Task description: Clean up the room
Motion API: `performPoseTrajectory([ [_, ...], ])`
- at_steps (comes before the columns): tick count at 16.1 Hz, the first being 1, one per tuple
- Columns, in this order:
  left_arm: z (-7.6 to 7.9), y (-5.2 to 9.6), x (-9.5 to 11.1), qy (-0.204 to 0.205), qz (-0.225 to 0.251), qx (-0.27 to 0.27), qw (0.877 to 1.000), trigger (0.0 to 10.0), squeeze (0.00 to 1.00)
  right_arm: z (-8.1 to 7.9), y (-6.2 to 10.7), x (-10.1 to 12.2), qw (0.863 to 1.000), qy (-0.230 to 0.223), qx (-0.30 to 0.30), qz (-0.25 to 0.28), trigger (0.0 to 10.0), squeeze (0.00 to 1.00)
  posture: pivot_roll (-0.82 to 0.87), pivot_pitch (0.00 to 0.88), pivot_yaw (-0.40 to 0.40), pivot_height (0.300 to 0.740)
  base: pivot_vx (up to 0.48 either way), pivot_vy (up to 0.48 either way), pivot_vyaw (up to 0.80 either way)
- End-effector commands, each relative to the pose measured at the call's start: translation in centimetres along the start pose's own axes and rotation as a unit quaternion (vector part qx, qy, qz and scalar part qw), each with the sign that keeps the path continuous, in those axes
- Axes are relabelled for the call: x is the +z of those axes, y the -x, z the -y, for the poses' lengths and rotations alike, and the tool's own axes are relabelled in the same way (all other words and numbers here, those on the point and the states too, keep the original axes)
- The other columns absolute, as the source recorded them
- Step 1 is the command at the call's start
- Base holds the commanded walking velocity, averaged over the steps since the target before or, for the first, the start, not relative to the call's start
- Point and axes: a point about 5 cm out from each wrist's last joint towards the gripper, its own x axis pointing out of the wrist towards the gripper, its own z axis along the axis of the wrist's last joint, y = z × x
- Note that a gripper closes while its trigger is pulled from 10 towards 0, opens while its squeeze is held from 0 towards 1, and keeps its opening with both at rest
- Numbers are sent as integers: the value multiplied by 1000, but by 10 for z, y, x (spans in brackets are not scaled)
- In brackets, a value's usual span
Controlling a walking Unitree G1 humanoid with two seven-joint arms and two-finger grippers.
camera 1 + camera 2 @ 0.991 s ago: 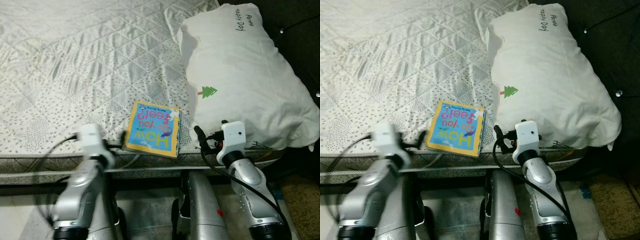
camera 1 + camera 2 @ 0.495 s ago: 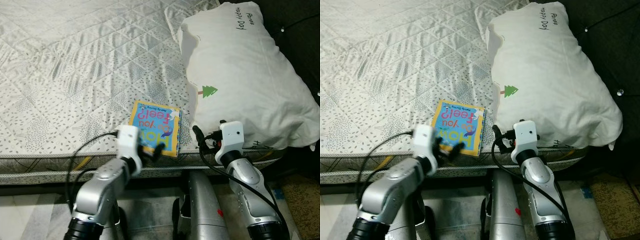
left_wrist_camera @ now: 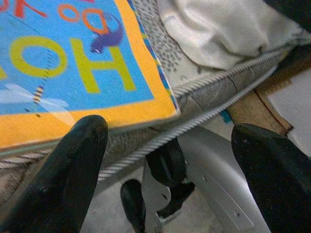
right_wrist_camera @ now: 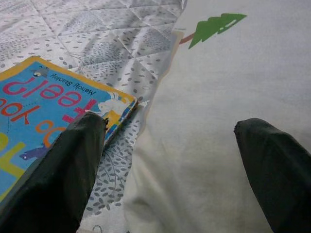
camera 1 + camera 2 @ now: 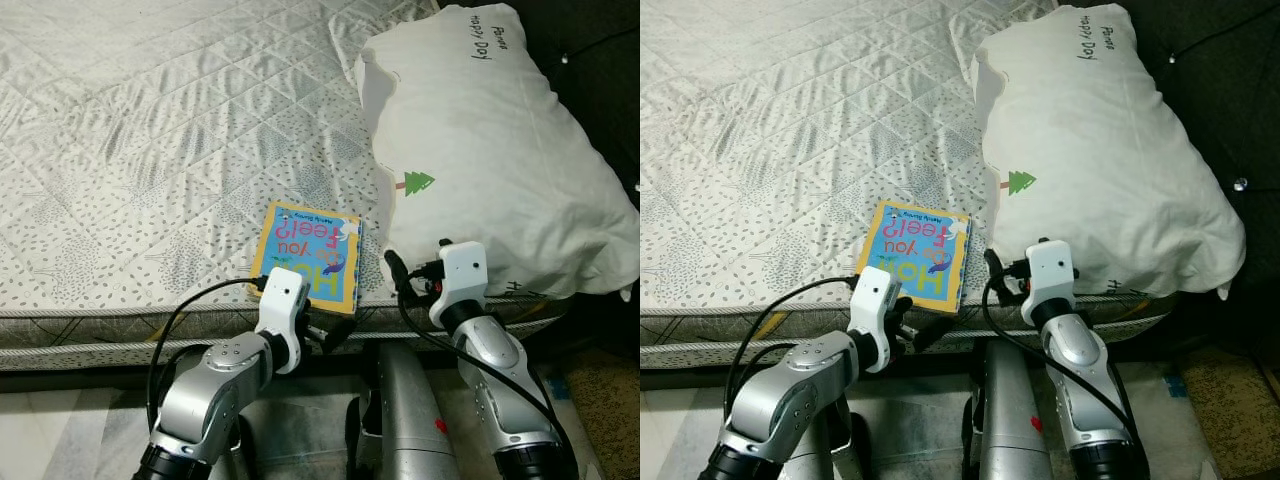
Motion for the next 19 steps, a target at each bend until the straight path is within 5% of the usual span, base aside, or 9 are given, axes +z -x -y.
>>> performPoseTrajectory([
  [1,3,-2,-9,1,-25,-9,1000,10000,1000,0,1,-4,1000,1,-1,-8,10000,0,8,222,-36,528,0,0,0],
  [2,1,-5,-12,5,-34,-8,999,10000,894,0,1,-4,1000,1,-1,-7,10000,0,8,222,-36,528,0,0,0],
  [4,-2,-8,-14,10,-35,-3,999,10000,471,1,1,-3,1000,1,-2,-6,10000,0,2,218,-32,528,0,0,0],
  [5,-4,-10,-16,14,-39,0,999,10000,24,1,1,-3,1000,1,-3,-5,10000,0,0,218,-31,528,0,0,0],
  [19,-39,-42,4,46,10,45,998,10000,0,3,3,-3,1000,4,-10,-6,10000,0,-13,216,-26,528,0,0,0],
])
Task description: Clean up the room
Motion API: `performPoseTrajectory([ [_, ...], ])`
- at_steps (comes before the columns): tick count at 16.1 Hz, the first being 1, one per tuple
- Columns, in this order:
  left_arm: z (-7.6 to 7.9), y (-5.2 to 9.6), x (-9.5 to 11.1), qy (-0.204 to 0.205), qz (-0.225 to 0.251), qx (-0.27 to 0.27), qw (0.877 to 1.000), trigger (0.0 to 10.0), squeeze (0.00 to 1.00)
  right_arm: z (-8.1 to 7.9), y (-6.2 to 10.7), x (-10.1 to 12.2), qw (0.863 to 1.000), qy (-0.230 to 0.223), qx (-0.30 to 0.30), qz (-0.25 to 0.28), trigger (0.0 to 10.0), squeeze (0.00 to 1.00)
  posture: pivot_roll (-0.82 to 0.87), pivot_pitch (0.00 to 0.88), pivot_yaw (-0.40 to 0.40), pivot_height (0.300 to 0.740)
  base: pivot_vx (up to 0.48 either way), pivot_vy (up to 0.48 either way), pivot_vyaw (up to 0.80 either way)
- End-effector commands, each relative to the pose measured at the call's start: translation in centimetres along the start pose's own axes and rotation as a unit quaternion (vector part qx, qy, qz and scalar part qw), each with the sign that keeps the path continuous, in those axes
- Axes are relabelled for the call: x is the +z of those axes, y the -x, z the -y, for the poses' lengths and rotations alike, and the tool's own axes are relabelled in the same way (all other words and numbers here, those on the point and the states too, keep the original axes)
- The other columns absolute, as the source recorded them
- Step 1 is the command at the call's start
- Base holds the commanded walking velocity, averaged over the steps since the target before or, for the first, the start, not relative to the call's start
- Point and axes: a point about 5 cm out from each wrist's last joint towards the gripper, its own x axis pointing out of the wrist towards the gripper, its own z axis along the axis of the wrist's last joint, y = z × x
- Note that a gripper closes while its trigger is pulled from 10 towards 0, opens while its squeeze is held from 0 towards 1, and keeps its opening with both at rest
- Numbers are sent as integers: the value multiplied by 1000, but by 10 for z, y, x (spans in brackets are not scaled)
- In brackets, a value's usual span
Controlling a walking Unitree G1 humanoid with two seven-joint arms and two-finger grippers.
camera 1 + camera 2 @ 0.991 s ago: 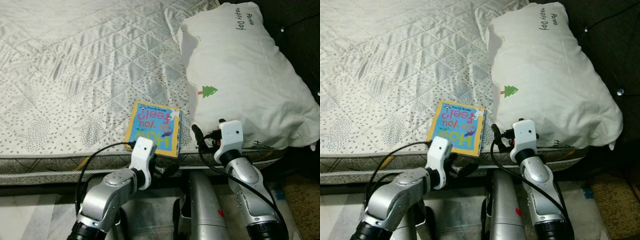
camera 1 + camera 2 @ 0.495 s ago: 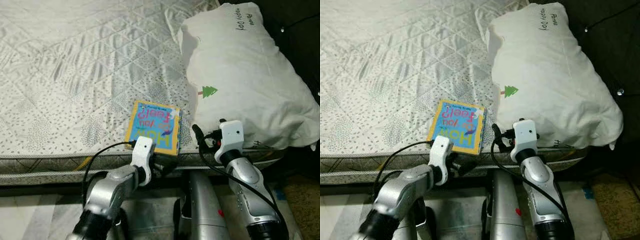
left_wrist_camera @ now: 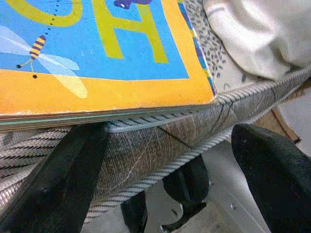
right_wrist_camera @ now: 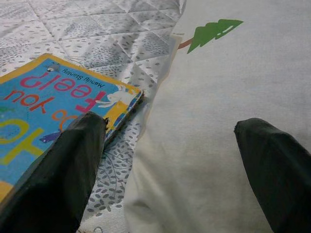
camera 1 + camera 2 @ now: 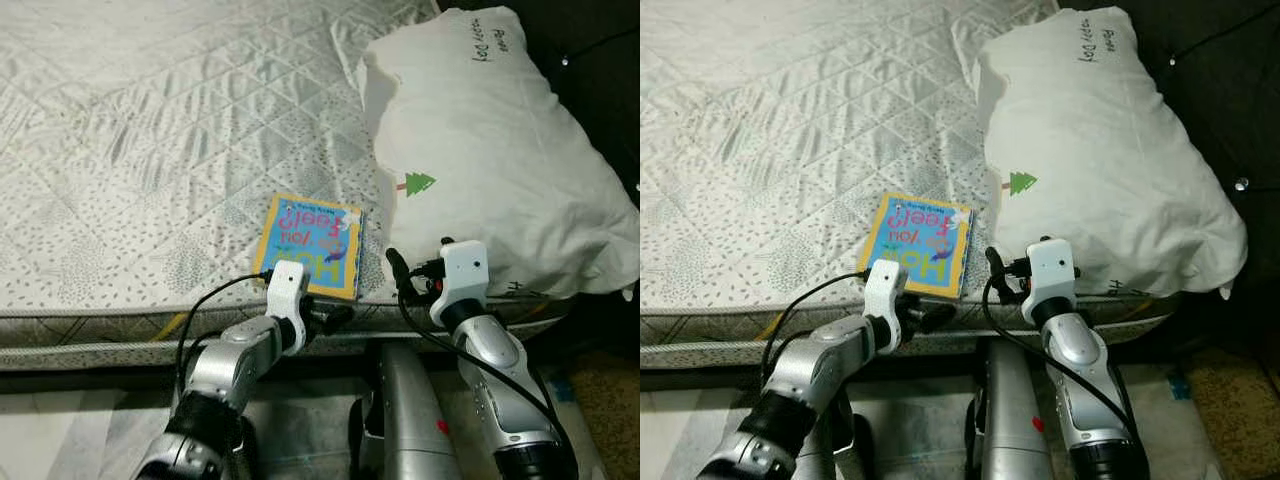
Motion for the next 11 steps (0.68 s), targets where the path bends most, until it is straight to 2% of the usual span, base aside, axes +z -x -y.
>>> performPoseTrajectory([
  [1,-5,-1,12,-8,25,16,1000,10000,0,1,3,-4,1000,3,-1,-8,10000,0,-13,216,-26,528,0,0,0],
  [11,-8,-13,30,-3,36,1,999,10000,0,1,3,-5,1000,7,-3,-10,10000,0,-21,215,-23,528,0,0,0],
])
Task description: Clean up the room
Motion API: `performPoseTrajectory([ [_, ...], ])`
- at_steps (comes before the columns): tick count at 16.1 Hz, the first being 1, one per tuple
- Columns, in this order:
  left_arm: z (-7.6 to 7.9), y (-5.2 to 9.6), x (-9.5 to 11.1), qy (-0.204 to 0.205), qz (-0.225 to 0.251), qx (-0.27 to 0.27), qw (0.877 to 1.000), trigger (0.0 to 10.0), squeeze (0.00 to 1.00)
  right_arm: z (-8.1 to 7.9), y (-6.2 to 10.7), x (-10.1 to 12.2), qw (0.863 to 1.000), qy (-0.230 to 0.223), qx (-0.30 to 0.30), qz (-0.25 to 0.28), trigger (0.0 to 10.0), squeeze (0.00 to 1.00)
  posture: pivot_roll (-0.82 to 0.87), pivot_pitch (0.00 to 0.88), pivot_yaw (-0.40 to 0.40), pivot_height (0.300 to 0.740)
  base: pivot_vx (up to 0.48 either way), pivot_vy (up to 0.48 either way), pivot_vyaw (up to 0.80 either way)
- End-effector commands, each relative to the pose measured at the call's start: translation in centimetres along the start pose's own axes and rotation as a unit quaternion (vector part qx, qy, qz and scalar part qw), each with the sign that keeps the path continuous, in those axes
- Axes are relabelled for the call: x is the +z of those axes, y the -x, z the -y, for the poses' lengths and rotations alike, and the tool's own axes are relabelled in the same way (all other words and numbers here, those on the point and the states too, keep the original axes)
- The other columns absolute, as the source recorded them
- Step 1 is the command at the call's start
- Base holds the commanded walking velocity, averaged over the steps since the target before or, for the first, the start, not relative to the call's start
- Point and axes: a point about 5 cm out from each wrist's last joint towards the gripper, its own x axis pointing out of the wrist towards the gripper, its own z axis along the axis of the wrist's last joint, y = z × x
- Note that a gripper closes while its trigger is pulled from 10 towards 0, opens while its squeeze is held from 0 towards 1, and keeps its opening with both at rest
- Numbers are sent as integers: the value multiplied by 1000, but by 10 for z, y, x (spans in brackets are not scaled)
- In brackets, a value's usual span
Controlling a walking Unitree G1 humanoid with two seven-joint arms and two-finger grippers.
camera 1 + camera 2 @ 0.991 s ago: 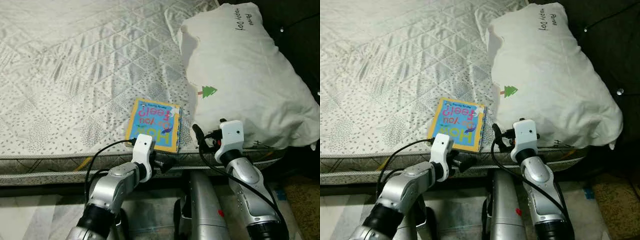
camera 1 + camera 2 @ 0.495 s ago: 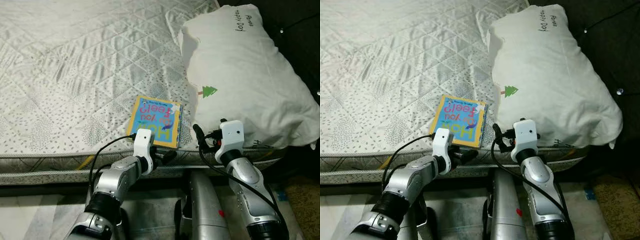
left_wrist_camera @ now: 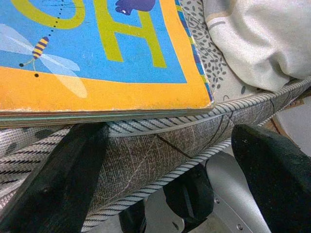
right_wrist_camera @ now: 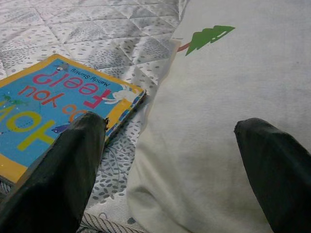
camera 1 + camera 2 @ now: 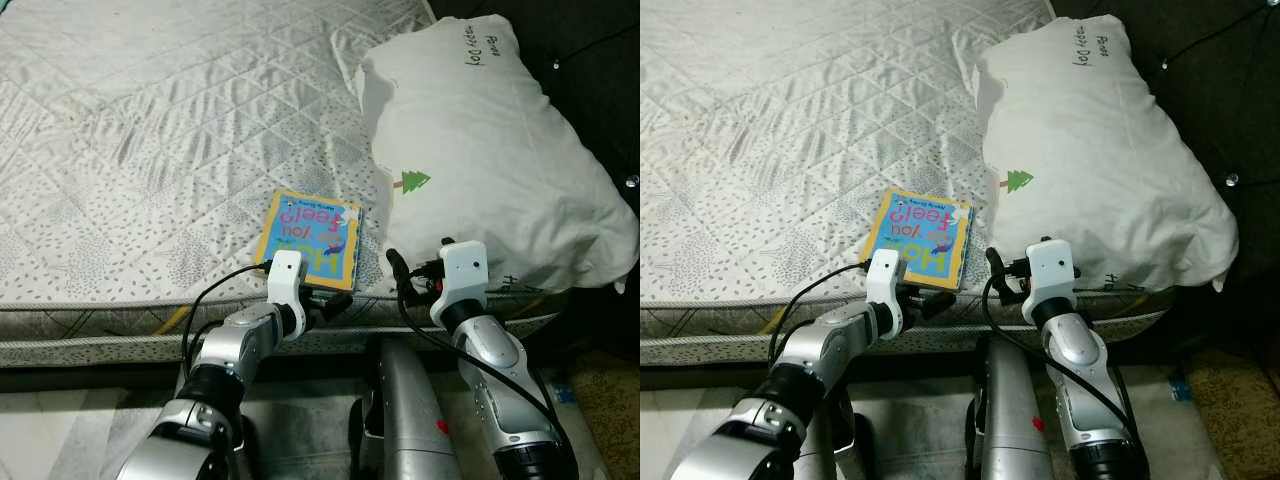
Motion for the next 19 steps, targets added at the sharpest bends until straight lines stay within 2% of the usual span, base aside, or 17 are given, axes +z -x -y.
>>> performPoseTrajectory([
  [1,2,-1,20,-19,36,1,999,10000,0,1,3,-4,1000,1,-2,-8,10000,0,-21,215,-23,528,0,0,0],
  [4,2,-1,20,-19,36,1,999,10000,0,1,3,-4,1000,1,-2,-8,10000,0,-21,215,-23,528,0,0,0],
  [7,22,0,32,-43,77,-41,995,10000,0,0,2,-4,1000,9,0,-6,10000,0,-18,215,-21,528,0,0,0],
  [11,30,0,39,-64,104,-62,991,10000,0,-1,2,-3,1000,12,12,-4,10000,0,-14,212,-24,528,0,0,0],
  [13,35,-4,40,-70,102,-72,990,10000,0,7,7,-4,999,24,19,-10,10000,0,-23,213,-21,528,0,0,0],
  [17,40,-6,36,-67,98,-77,990,10000,0,6,8,-5,999,25,17,-10,10000,0,-24,215,-18,528,0,0,0],
  [19,47,-9,32,-61,96,-89,990,10000,0,4,7,-5,999,25,18,-10,10000,0,-12,212,-18,528,0,0,0],
])
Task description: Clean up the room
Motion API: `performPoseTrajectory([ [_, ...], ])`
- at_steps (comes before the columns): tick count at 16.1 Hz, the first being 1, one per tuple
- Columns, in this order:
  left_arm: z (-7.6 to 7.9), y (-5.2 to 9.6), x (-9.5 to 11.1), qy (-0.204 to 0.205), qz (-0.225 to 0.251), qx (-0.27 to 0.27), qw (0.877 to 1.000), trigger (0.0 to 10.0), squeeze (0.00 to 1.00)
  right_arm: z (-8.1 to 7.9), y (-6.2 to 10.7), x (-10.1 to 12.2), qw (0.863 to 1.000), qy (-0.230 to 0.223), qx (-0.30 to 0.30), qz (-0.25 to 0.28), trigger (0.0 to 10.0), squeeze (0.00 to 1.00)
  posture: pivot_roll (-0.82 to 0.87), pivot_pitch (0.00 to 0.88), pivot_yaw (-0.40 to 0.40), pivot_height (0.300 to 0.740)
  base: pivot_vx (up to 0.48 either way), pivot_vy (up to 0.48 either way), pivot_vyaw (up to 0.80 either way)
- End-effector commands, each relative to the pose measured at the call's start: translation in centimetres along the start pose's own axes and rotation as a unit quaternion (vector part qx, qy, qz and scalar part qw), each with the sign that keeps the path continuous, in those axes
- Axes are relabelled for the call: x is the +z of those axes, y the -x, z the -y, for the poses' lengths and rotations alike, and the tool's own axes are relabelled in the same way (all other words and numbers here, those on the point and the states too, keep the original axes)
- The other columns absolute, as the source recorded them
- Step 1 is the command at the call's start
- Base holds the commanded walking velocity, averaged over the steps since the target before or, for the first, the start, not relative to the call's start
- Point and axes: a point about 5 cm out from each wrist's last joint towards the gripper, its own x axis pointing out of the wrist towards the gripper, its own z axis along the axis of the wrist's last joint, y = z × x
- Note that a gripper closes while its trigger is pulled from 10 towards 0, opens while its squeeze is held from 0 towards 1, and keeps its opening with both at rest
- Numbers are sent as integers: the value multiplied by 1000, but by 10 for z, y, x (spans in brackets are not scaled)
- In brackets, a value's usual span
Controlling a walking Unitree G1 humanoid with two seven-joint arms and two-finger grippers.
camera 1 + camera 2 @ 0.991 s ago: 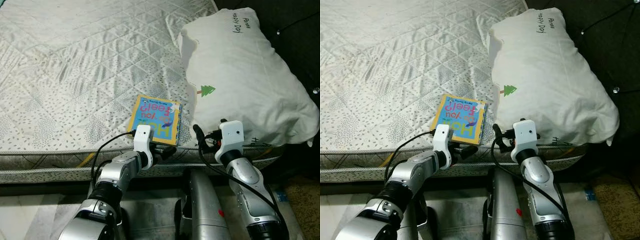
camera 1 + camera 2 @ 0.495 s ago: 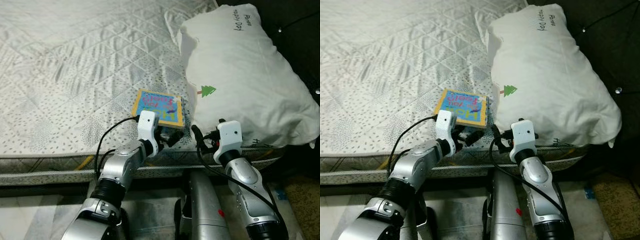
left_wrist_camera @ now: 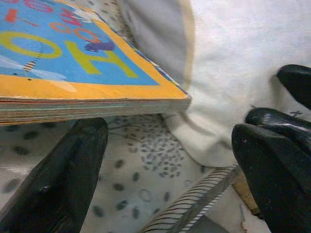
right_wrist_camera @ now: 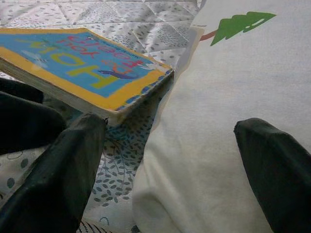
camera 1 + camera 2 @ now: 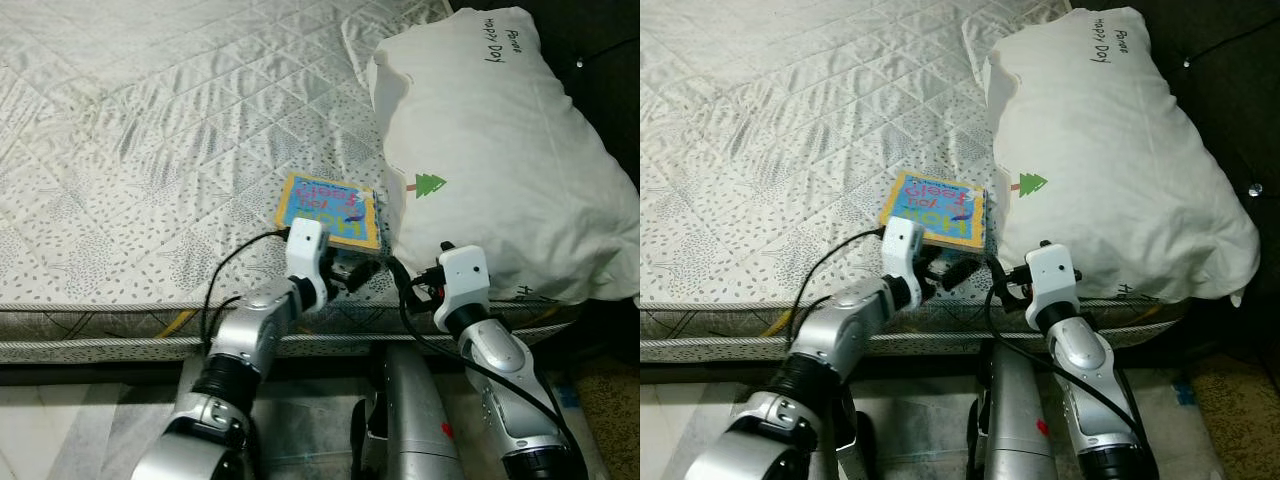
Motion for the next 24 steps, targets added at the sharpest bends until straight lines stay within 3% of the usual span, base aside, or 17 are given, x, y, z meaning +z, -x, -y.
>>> performPoseTrajectory([
  [1,12,-3,-7,-3,-4,-23,1000,10000,0,-1,1,-1,1000,2,-3,-1,10000,0,-10,211,-18,528,0,0,0],
  [7,44,-12,-4,10,15,-74,997,10000,0,-3,-1,0,1000,2,-5,2,10000,0,-9,207,-13,528,0,0,0],
  [9,50,-9,9,4,48,-77,996,10000,0,-4,0,0,1000,0,-8,3,10000,0,-10,203,-6,528,0,0,0],
  [12,45,9,36,-11,128,-56,990,10000,0,-5,0,1,1000,-4,-9,8,10000,0,4,197,-9,528,0,0,0],
  [14,26,37,49,-31,189,6,982,10000,0,-7,-4,4,1000,-19,-16,19,10000,0,26,184,-7,528,0,0,0],
  [15,10,58,50,-46,214,55,974,10000,0,-7,-7,6,999,-28,-27,22,10000,0,42,174,-7,528,0,0,0],
  [16,5,64,49,-50,220,69,972,10000,0,-7,-8,7,999,-29,-30,22,10000,0,48,169,-6,528,0,0,0],
  [17,-12,87,46,-52,241,131,960,10000,0,-13,-12,6,999,-44,-20,16,10000,0,60,158,-6,528,0,0,0],
  [19,-31,115,42,-71,256,200,943,10000,0,-20,-17,12,998,-59,-11,30,10000,0,79,143,-10,528,0,0,0],
  [21,-39,141,39,-75,267,251,927,10000,0,-17,-22,22,994,-89,-27,50,10000,0,95,133,-13,528,0,0,0],
  [24,-39,159,38,-78,273,272,919,10000,0,-9,-23,35,989,-109,-57,77,10000,0,97,124,-17,528,0,0,0],
])
